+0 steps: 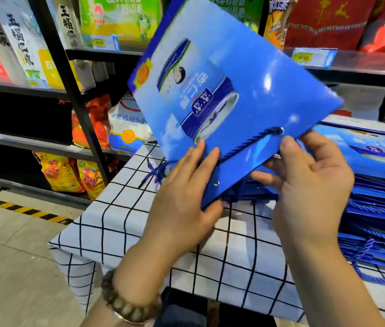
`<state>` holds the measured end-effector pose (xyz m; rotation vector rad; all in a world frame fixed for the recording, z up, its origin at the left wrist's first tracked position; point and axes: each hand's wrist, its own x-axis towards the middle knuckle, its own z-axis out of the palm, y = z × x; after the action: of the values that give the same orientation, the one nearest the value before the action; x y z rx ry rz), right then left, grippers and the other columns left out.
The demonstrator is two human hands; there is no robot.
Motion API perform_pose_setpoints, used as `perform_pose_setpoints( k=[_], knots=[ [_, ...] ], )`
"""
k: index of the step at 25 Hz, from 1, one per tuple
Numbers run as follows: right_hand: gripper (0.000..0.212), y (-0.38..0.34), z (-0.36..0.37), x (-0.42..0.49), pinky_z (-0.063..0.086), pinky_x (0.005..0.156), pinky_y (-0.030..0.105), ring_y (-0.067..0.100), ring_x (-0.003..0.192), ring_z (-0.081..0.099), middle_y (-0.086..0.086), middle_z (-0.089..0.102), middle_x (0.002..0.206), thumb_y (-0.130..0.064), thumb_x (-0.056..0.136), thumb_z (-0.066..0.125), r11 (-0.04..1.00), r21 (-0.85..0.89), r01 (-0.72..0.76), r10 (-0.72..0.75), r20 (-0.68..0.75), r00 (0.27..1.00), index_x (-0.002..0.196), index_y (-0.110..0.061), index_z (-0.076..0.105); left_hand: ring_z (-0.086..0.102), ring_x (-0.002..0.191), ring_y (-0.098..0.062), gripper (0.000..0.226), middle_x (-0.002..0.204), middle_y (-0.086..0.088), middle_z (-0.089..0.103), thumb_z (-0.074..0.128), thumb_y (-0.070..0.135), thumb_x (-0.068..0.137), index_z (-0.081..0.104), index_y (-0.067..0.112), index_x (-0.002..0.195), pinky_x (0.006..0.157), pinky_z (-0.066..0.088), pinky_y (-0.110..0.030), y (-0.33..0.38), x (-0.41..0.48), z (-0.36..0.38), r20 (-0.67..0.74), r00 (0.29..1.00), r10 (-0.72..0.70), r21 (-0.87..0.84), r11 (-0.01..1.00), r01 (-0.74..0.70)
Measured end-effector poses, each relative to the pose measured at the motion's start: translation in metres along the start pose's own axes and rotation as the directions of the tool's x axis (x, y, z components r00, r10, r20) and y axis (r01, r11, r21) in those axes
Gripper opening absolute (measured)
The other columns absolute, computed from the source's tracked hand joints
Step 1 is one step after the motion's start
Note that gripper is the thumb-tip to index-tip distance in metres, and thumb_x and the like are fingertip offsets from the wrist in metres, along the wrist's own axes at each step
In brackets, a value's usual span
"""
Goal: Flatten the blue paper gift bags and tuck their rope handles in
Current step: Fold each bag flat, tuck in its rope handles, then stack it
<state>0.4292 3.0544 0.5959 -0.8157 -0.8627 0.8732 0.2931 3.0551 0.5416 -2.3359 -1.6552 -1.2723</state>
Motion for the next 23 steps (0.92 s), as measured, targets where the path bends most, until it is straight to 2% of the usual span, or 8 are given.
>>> perform_pose_setpoints(
  k=[6,9,11,13,16,18,20,23],
  knots=[
    [0.023,0.033,-0.029,-0.019,0.049,0.039,0.021,0.015,0.049,0.066,-0.003,0.068,0.058,-0.003,0.09,0.051,0.948,-0.048,-0.316,0.311,-0.085,0.947,0.112,-0.002,0.049,0.06,0.1,-0.007,0.048,0.113,0.006,0.067,0.047,0.041,0.07,0.067,0.021,0.109,0.083,0.045,-0.018,-0.031,-0.015,-0.025,0.244,0.969,0.035,0.093,0.994,-0.059],
    [0.006,0.04,-0.035,-0.027,0.049,0.038,0.025,0.02,0.048,0.066,0.001,0.066,0.053,-0.005,0.089,0.054,0.905,-0.088,-0.417,0.414,-0.057,0.909,0.092,-0.002,0.05,0.054,0.1,-0.005,0.044,0.104,0.008,0.07,0.047,0.042,0.072,0.069,0.021,0.103,0.077,0.049,-0.02,-0.037,-0.018,-0.033,0.289,0.957,0.01,0.085,0.996,-0.036],
    [0.02,0.038,-0.04,-0.029,0.047,0.035,0.026,0.022,0.04,0.061,0.007,0.061,0.046,-0.009,0.086,0.059,0.874,-0.188,-0.447,0.45,-0.031,0.892,0.071,-0.005,0.047,0.057,0.093,-0.006,0.04,0.099,0.011,0.071,0.049,0.044,0.072,0.068,0.025,0.1,0.075,0.053,-0.027,-0.038,-0.017,-0.037,0.313,0.95,-0.008,0.11,0.994,-0.028],
    [0.032,0.034,-0.041,-0.032,0.045,0.036,0.026,0.02,0.037,0.056,0.009,0.056,0.041,-0.011,0.082,0.064,0.859,-0.355,-0.37,0.404,0.023,0.915,0.058,-0.006,0.045,0.055,0.09,-0.005,0.04,0.096,0.013,0.068,0.048,0.049,0.07,0.066,0.029,0.099,0.072,0.052,-0.029,-0.035,-0.015,-0.041,0.35,0.935,-0.049,0.117,0.993,0.008],
    [0.033,0.034,-0.04,-0.039,0.043,0.046,0.021,0.012,0.046,0.053,-0.002,0.061,0.054,-0.035,0.077,0.069,0.731,-0.679,0.068,0.134,0.24,0.961,0.054,-0.018,0.053,0.054,0.084,-0.005,0.046,0.093,0.016,0.06,0.051,0.055,0.067,0.067,0.029,0.1,0.07,0.042,-0.019,-0.031,-0.009,-0.047,0.403,0.91,-0.098,0.168,0.985,0.032],
    [0.026,0.034,-0.038,-0.036,0.041,0.049,0.022,0.01,0.055,0.054,-0.011,0.058,0.056,-0.043,0.075,0.062,0.631,-0.736,0.244,0.038,0.344,0.938,0.059,-0.025,0.056,0.059,0.073,-0.011,0.04,0.08,0.013,0.061,0.052,0.054,0.069,0.069,0.029,0.094,0.065,0.04,-0.023,-0.027,-0.007,-0.054,0.396,0.916,-0.056,0.227,0.973,-0.039],
    [0.017,0.036,-0.035,-0.03,0.043,0.051,0.025,0.009,0.056,0.053,-0.014,0.054,0.05,-0.041,0.076,0.06,0.599,-0.738,0.311,0.039,0.415,0.909,0.065,-0.027,0.062,0.059,0.066,-0.005,0.014,0.068,0.012,0.06,0.057,0.045,0.079,0.066,0.039,0.088,0.064,0.041,-0.021,-0.016,-0.001,-0.065,0.379,0.915,-0.138,0.211,0.976,0.06],
    [0.021,0.033,-0.022,-0.028,0.048,0.057,0.033,0.008,0.056,0.052,-0.013,0.057,0.053,-0.044,0.074,0.054,0.578,-0.731,0.362,0.162,0.538,0.827,0.077,-0.028,0.067,0.053,0.047,-0.005,0.019,0.06,0.005,0.06,0.061,0.02,0.085,0.063,0.038,0.086,0.052,0.042,-0.015,-0.003,0.014,-0.07,0.446,0.857,-0.259,-0.188,0.909,0.373]
  ],
)
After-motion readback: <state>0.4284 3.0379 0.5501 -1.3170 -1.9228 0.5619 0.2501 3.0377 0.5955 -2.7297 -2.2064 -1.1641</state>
